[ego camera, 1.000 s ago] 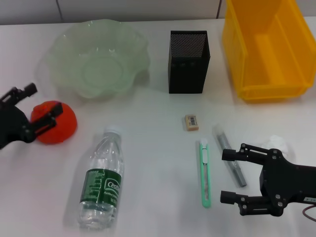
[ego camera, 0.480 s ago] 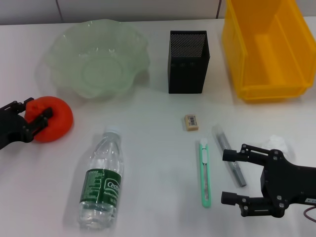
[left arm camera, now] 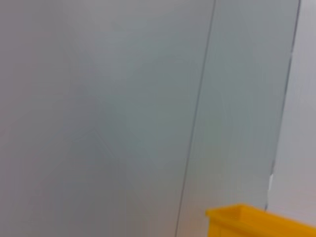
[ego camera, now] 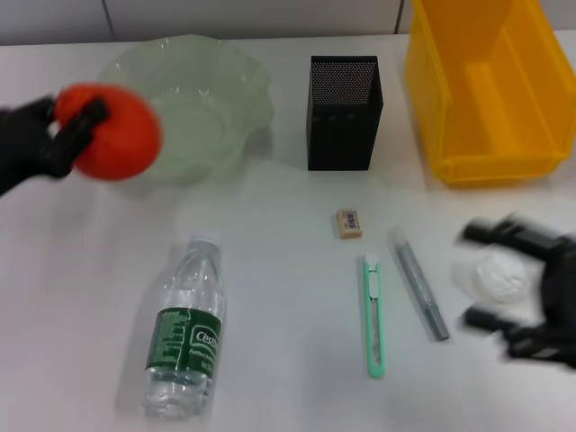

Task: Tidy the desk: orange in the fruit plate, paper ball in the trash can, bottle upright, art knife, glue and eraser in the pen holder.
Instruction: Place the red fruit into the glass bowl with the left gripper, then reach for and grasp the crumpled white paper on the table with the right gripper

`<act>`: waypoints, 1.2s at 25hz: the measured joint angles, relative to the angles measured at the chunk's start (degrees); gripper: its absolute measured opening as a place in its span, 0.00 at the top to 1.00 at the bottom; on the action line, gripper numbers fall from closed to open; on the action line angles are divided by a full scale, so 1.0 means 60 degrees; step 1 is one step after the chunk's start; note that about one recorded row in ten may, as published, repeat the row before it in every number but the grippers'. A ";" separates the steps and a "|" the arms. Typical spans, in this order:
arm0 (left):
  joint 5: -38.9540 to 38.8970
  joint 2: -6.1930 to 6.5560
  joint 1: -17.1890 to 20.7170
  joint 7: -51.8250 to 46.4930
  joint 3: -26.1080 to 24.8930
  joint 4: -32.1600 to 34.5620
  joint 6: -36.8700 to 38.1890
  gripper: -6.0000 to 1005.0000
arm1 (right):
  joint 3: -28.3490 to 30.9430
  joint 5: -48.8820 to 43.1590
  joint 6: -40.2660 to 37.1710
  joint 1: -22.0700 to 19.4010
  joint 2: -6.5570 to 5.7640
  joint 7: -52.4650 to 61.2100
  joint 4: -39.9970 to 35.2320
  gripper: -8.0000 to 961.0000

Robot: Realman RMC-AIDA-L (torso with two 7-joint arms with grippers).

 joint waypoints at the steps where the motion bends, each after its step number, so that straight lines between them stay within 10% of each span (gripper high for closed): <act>1: 0.0003 0.0000 -0.0274 -0.0081 0.0003 -0.0015 -0.0078 0.73 | 0.0000 0.0000 0.0000 0.0000 0.0000 0.0000 0.0000 0.13; 14: -0.0039 -0.0103 -0.2948 0.0657 0.0869 -0.1862 -0.5118 0.80 | 0.0802 0.2128 0.0005 -0.0416 0.0040 0.5969 -0.4926 0.13; 20: -0.0067 -0.0038 -0.2599 0.0693 0.1062 -0.1580 -0.4160 0.63 | -0.0938 -0.0258 0.1080 0.0305 0.0022 0.9086 -0.8436 0.13; 30: -0.0091 -0.0031 -0.0036 -0.0061 0.4406 0.1182 0.0336 0.20 | -0.5263 -0.5601 0.0999 0.1867 0.0041 1.2990 -1.1272 0.13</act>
